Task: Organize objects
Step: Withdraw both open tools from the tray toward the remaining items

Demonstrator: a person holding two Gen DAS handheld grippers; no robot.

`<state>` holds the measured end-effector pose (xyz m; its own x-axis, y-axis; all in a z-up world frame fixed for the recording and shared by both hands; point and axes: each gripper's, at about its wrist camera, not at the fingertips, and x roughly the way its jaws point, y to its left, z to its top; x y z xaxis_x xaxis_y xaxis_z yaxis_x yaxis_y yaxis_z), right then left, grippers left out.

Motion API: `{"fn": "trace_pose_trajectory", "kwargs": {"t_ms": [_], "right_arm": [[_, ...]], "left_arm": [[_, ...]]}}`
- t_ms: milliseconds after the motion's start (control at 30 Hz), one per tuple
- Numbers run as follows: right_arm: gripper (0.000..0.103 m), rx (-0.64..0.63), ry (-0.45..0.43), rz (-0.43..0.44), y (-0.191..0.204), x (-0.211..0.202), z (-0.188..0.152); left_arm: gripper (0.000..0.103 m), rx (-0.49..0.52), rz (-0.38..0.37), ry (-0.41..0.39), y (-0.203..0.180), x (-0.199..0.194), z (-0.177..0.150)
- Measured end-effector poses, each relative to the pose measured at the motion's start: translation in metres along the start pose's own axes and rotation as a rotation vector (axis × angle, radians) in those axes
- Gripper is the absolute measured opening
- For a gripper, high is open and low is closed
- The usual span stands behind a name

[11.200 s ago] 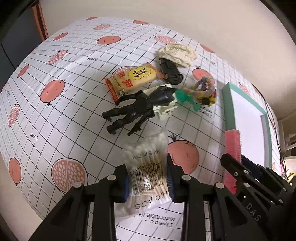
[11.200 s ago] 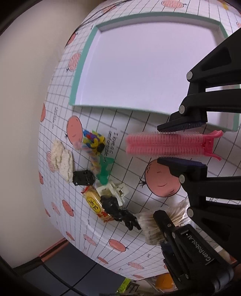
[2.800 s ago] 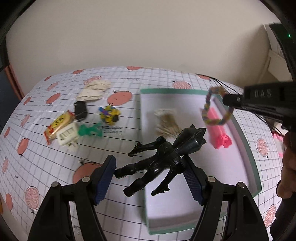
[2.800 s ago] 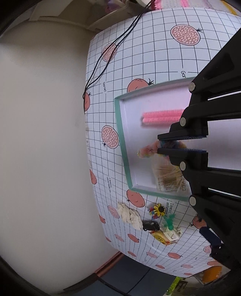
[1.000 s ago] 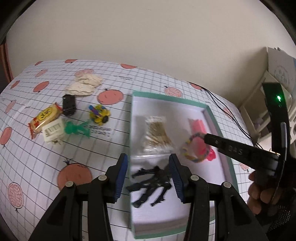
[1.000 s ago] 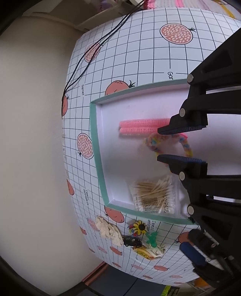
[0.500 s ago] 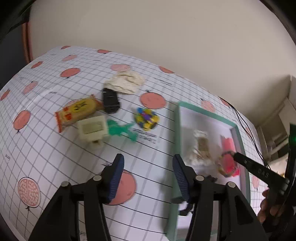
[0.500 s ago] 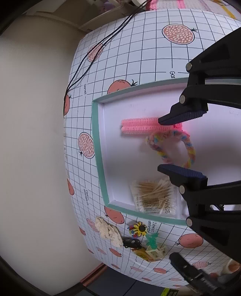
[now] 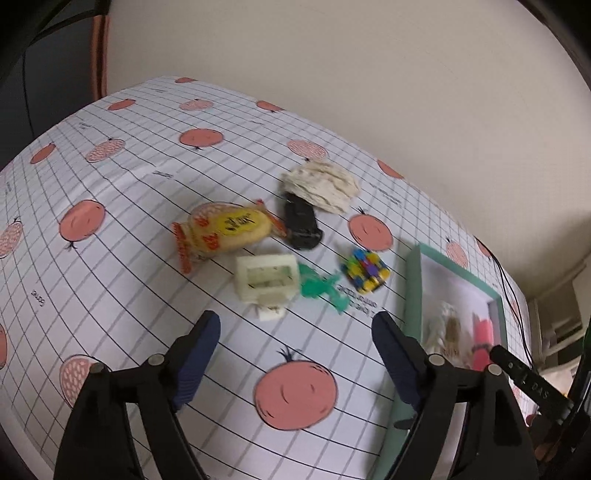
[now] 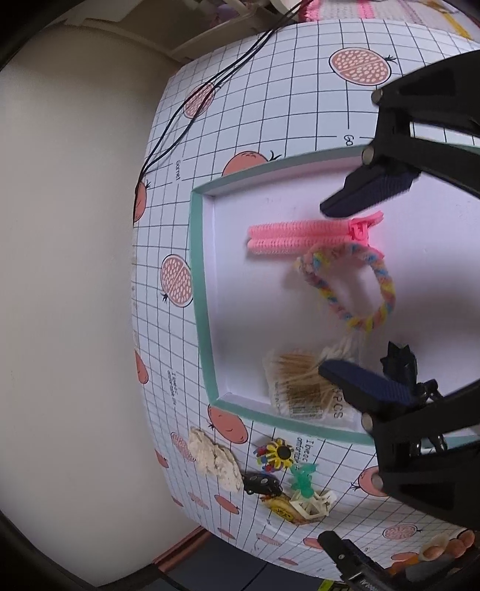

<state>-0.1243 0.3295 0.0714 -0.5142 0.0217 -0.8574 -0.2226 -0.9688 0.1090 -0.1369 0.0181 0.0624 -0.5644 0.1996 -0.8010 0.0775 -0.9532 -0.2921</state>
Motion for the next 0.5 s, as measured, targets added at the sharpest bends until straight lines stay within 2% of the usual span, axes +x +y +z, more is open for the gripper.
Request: {"fn": "trace_pose_trajectory", "kwargs": {"t_ms": [33,133,500], "right_arm": [[0.094,-0.001,-0.004,0.005,0.002,0.0,0.0],[0.103,-0.009,-0.008,0.006,0.009,0.001,0.001],[0.103,-0.03,-0.017,0.024,0.033,0.003,0.006]], "left_arm": [[0.099,-0.01,0.003,-0.011,0.004,-0.001,0.002],[0.103,-0.031,0.022,-0.037,0.016,-0.003,0.007],[0.103,-0.107,0.038,-0.065,0.052,-0.005,0.023]]}}
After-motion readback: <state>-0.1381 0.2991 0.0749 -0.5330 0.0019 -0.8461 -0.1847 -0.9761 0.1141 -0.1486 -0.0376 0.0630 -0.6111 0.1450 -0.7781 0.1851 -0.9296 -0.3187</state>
